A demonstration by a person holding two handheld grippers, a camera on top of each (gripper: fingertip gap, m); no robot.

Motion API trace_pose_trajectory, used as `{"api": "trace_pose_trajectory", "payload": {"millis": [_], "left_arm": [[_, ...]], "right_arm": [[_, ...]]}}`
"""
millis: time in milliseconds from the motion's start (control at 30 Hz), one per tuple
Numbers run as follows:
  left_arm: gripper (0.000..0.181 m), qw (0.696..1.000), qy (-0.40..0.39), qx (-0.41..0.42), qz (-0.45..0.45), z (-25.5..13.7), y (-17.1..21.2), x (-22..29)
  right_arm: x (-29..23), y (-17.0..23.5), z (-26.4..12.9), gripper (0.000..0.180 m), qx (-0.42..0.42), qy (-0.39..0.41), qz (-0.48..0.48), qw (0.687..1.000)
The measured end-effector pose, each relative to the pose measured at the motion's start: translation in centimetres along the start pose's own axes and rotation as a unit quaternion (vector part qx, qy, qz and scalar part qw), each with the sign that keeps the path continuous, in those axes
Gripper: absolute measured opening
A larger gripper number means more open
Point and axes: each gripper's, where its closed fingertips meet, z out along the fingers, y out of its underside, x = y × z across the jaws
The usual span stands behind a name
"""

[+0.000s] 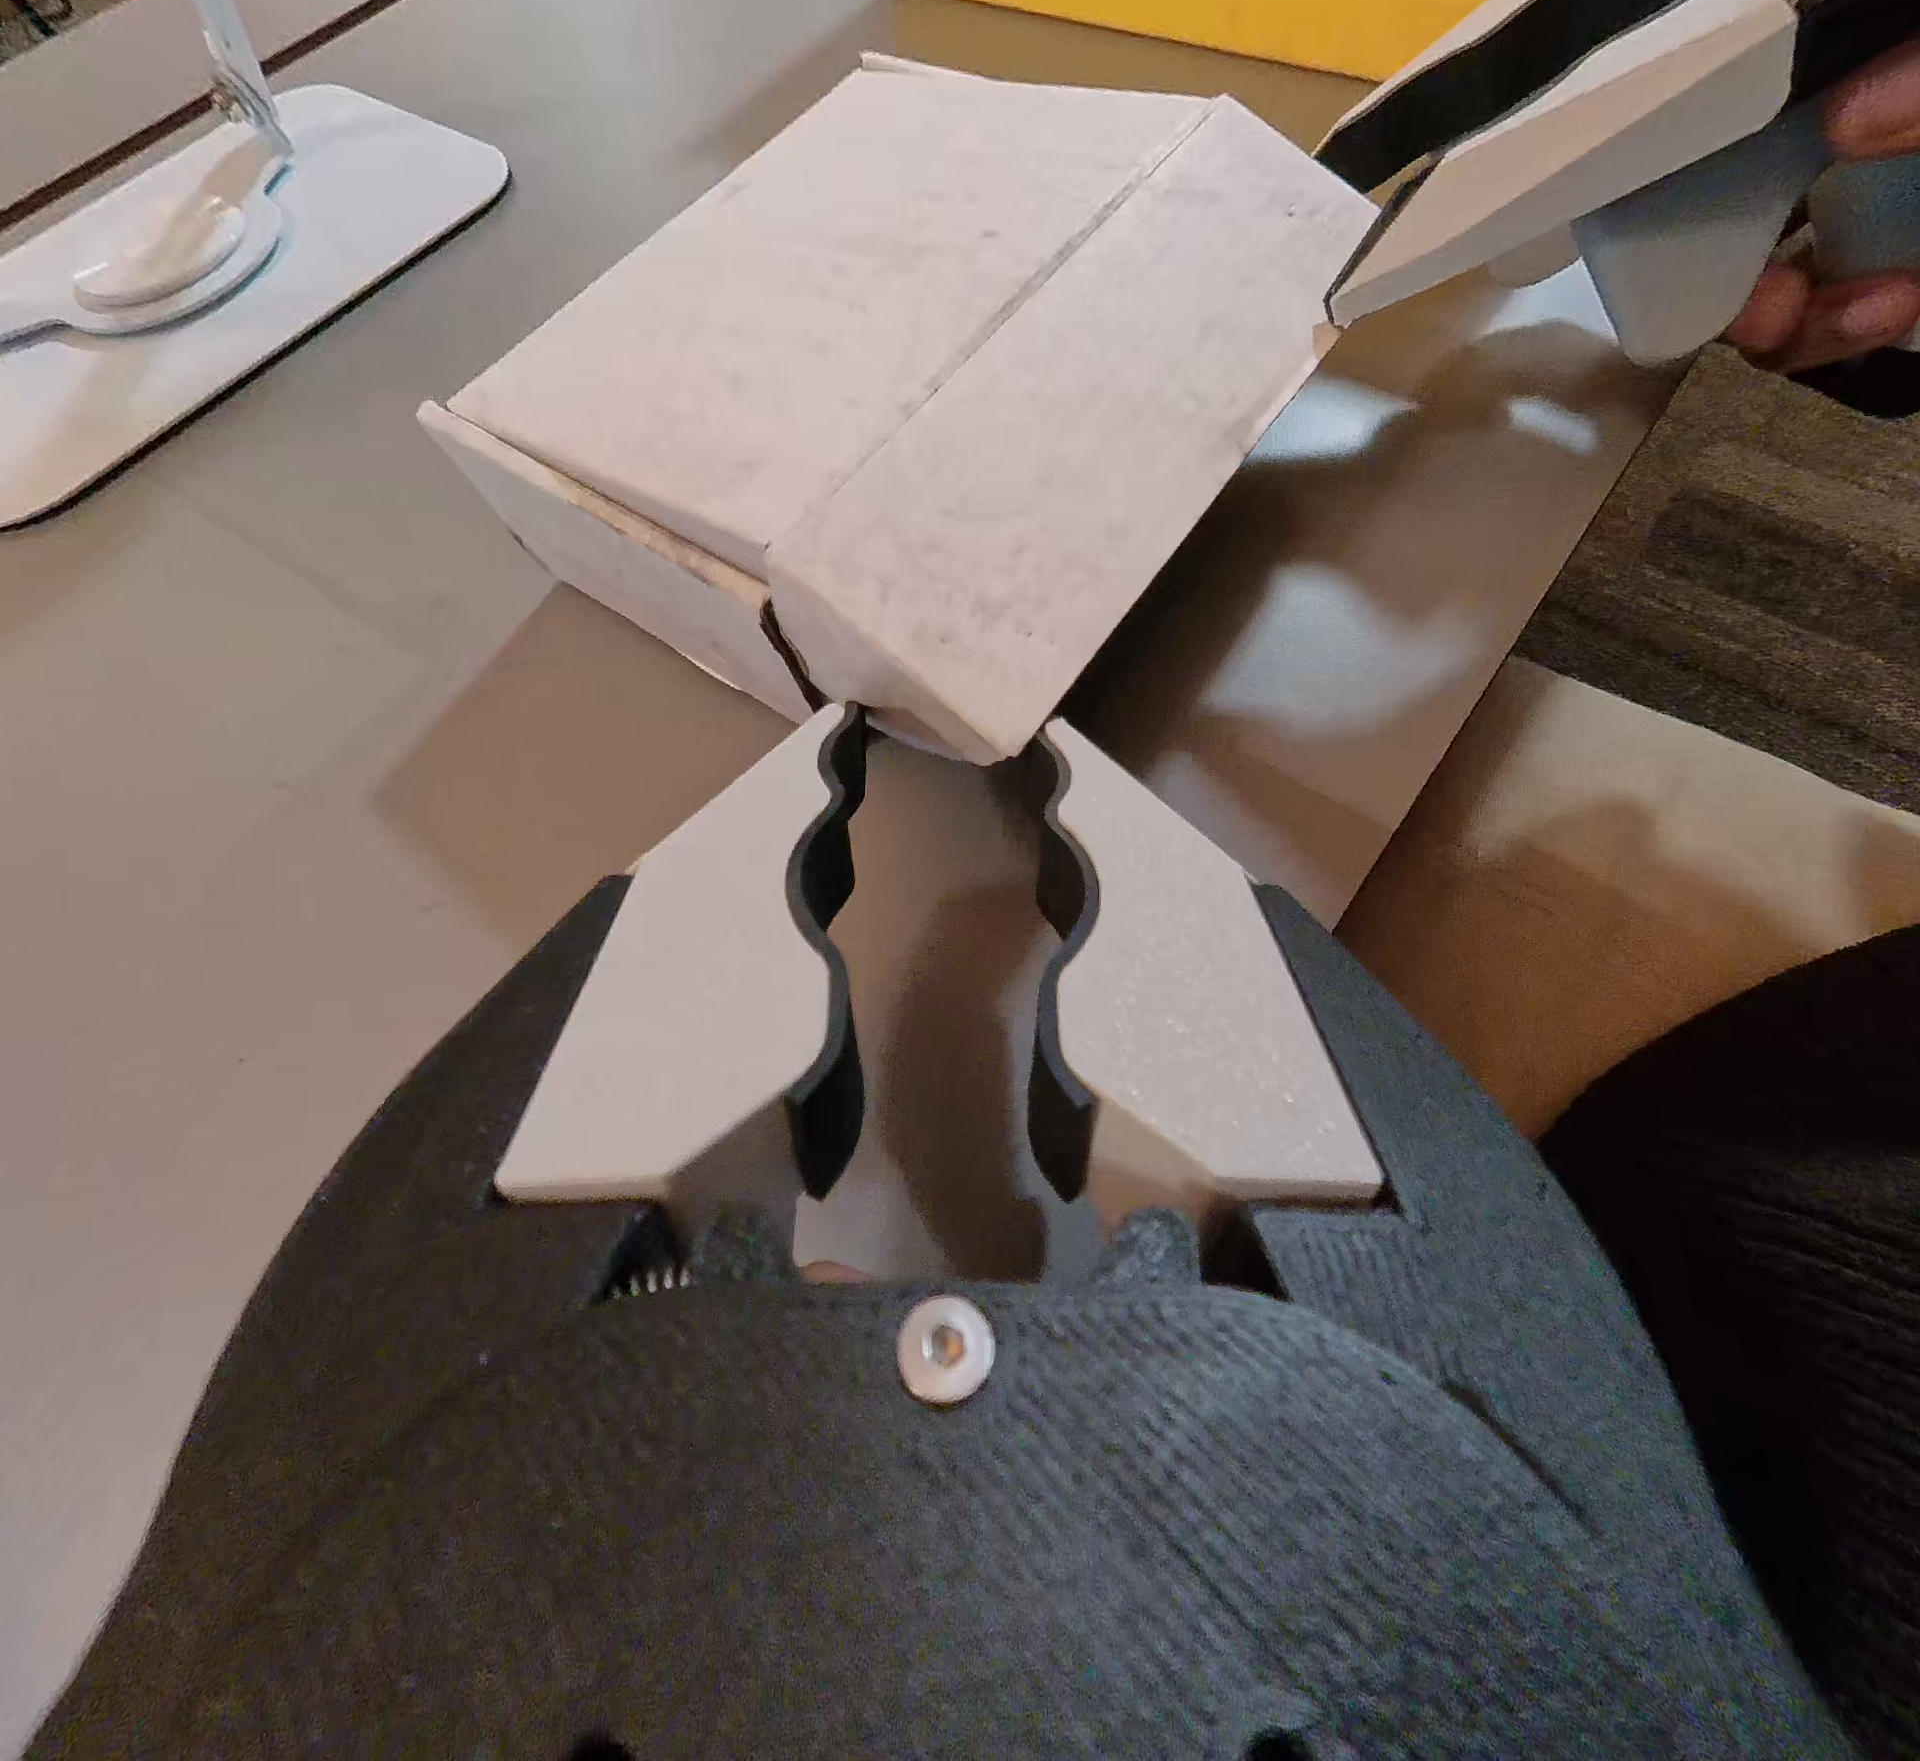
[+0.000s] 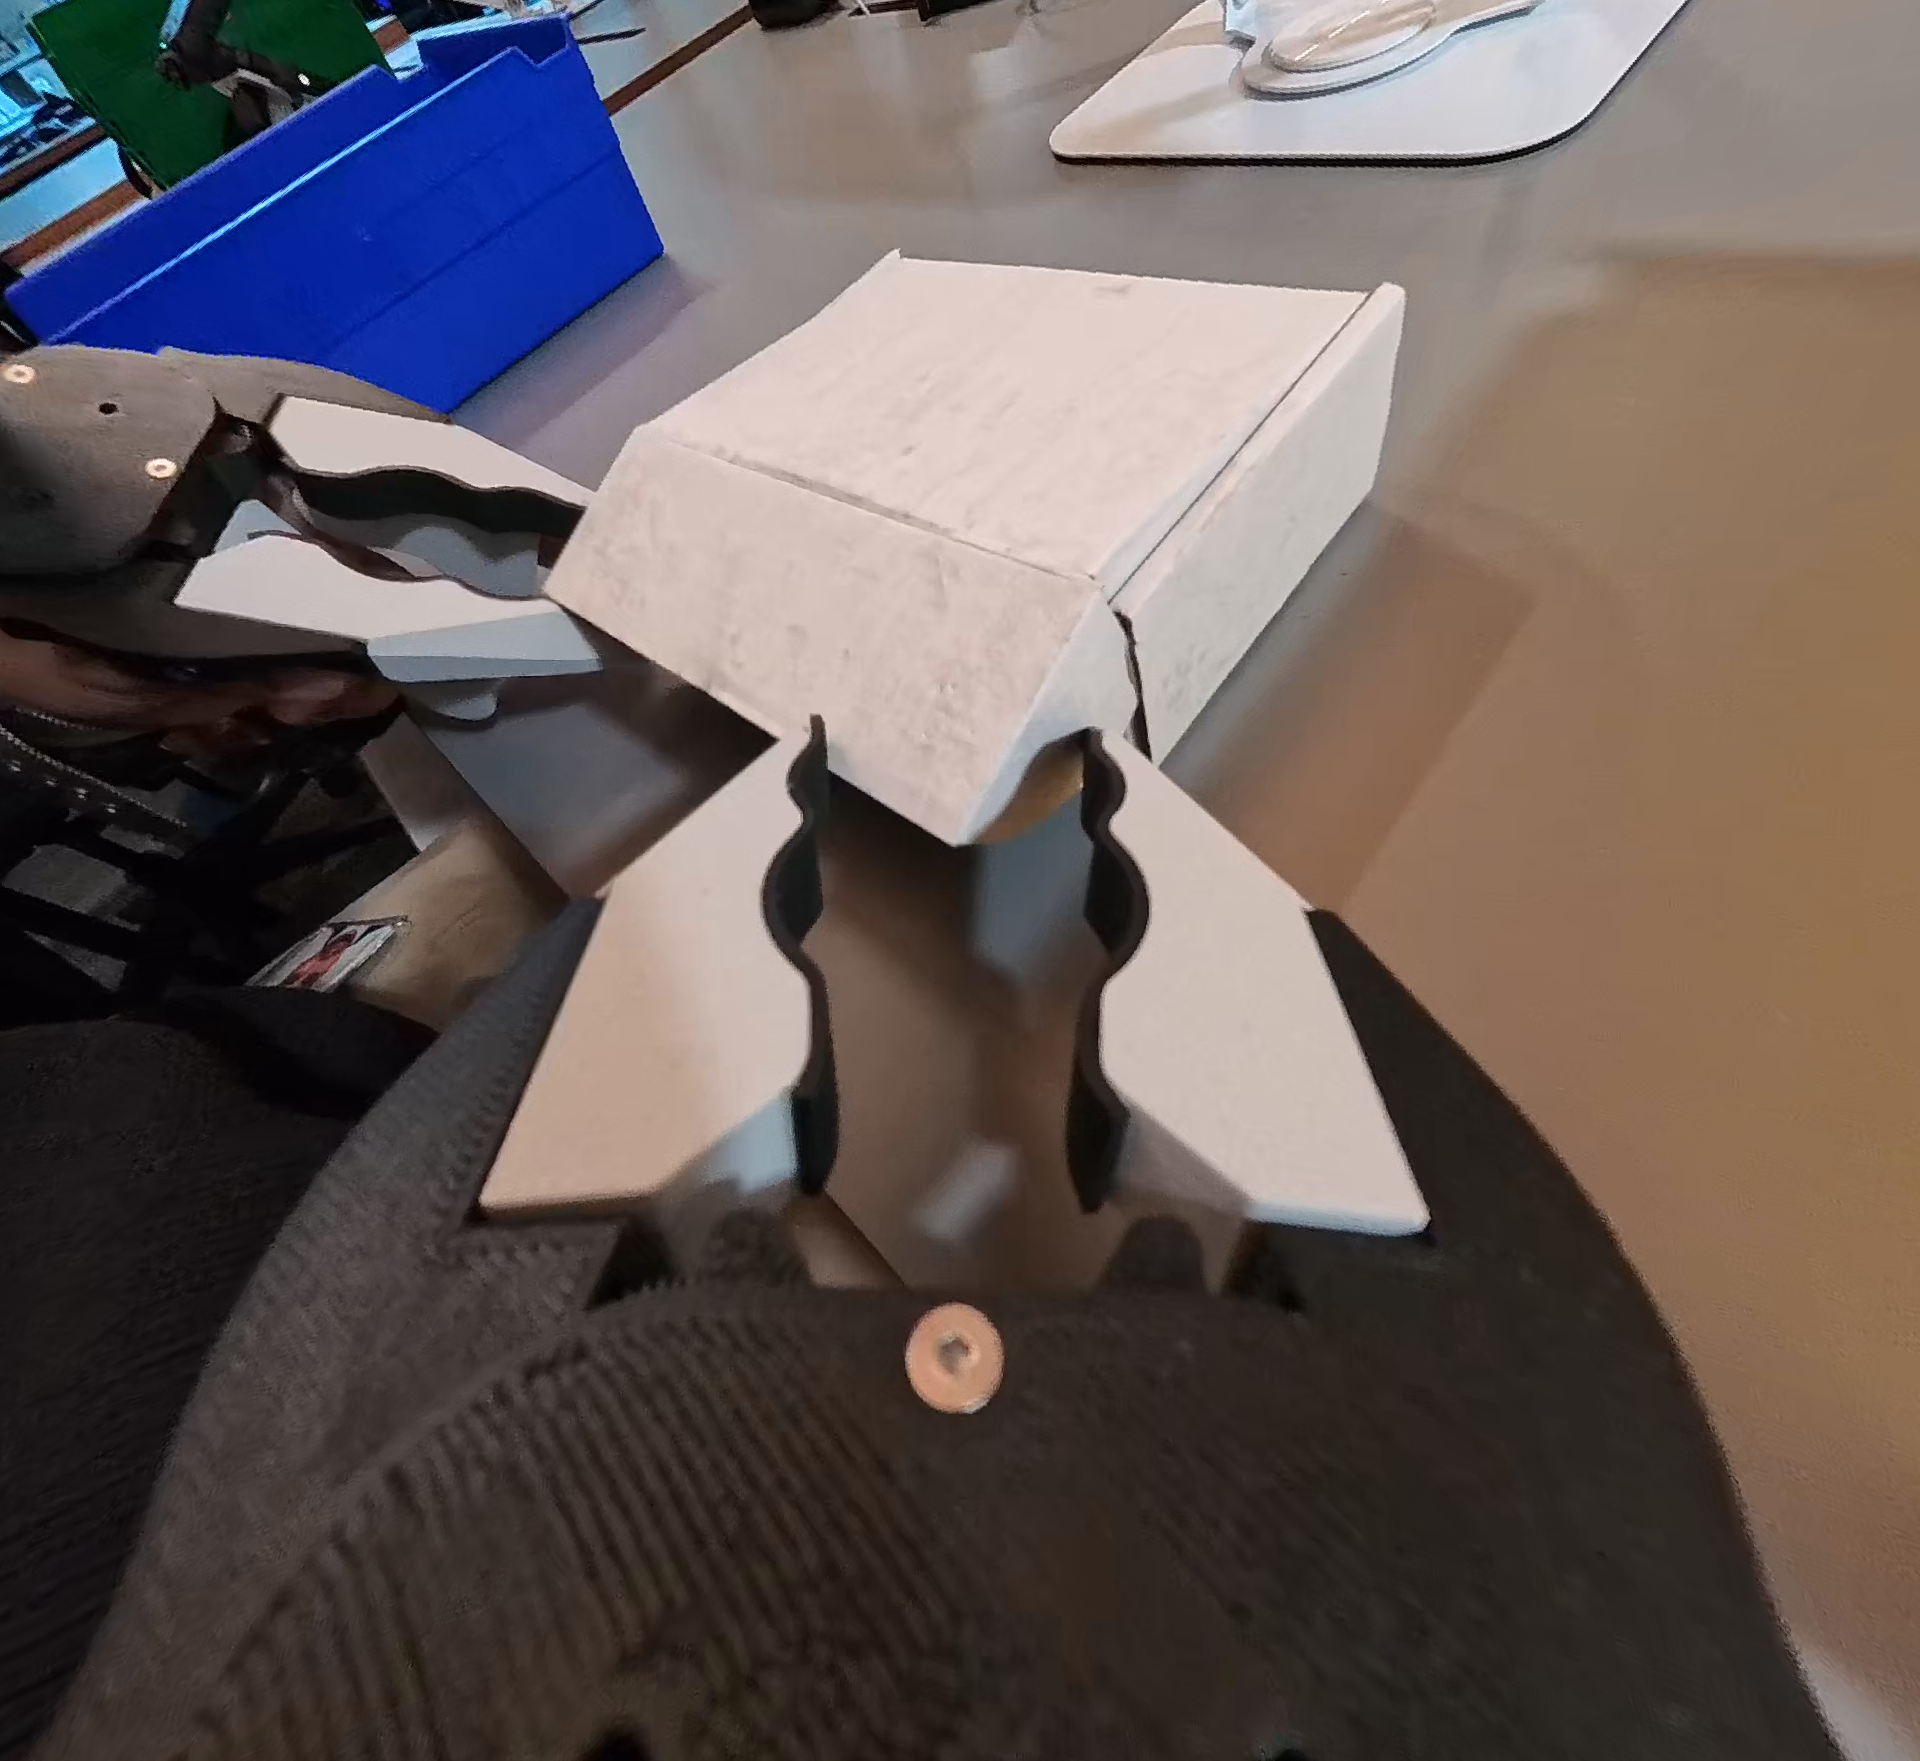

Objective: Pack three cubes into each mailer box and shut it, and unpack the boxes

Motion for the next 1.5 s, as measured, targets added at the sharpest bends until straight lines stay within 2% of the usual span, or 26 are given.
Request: {"api": "trace_pose_trajectory", "payload": {"millis": [367, 500, 567, 667, 867, 1067, 1233, 1433, 1500], "left_arm": [[0.063, 0.993, 0.09, 0.032, -0.064, -1.3, -0.8, 0.8], [0.063, 0.979, 0.146, 0.064, -0.127, -2.1, -2.1, 1.4], [0.057, 0.971, 0.159, 0.066, -0.168, -1.9, -2.5, 1.4], [0.039, 0.97, 0.137, 0.054, -0.193, -1.2, -2.0, 0.5], [0.021, 0.975, 0.098, 0.042, -0.194, -0.6, -1.5, -0.6], [0.021, 0.982, 0.071, 0.025, -0.176, -0.1, -0.9, -0.8], [0.022, 0.982, 0.073, 0.022, -0.172, -0.1, -0.7, -0.7], [0.035, 0.982, 0.082, 0.028, -0.168, -0.5, -0.8, -0.5], [0.045, 0.983, 0.074, 0.027, -0.169, -0.5, -0.7, -0.9]], "right_arm": [[0.1, 0.1, 0.0, 0.047, -0.003, 0.007, -0.01, 1.0], [0.1, 0.1, 0.0, 0.047, -0.003, 0.005, -0.008, 1.0], [0.2, 0.1, 0.0, 0.046, -0.003, 0.006, -0.008, 1.0], [0.3, 0.1, 0.1, 0.045, -0.004, 0.009, -0.01, 1.0], [0.5, 0.3, 0.2, 0.04, -0.007, 0.017, -0.011, 1.0], [0.8, 0.6, 0.4, 0.035, -0.017, 0.03, -0.017, 0.999], [0.6, 0.8, 0.3, 0.039, -0.023, 0.028, -0.019, 0.999], [1.0, 0.4, -0.3, 0.05, -0.012, 0.037, -0.015, 0.999], [1.3, 0.3, -0.5, 0.056, -0.008, 0.04, -0.011, 0.999]]}}
